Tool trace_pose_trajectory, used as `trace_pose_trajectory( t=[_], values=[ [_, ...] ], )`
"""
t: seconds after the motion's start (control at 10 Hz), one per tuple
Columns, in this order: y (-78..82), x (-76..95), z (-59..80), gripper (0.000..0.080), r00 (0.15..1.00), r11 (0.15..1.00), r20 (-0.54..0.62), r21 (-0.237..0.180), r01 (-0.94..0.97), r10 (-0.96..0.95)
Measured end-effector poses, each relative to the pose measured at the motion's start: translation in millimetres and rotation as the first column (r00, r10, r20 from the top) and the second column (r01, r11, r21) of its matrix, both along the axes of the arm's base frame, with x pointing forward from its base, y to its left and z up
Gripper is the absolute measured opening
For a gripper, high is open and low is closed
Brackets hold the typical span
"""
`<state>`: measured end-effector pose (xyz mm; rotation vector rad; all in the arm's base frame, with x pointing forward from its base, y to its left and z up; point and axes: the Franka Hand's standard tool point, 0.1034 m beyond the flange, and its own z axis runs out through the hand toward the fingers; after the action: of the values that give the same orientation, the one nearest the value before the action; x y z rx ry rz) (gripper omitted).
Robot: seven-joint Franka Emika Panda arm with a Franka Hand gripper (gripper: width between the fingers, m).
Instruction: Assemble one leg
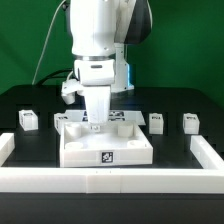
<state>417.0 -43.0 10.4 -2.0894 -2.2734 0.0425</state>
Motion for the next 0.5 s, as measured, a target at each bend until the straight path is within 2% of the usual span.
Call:
trace_pose_trajectory(
  t=[0.5],
  values=[
    [0.0,2.4,0.8,0.0061,1.000,1.000,0.012,0.000,0.000,0.000]
  ],
)
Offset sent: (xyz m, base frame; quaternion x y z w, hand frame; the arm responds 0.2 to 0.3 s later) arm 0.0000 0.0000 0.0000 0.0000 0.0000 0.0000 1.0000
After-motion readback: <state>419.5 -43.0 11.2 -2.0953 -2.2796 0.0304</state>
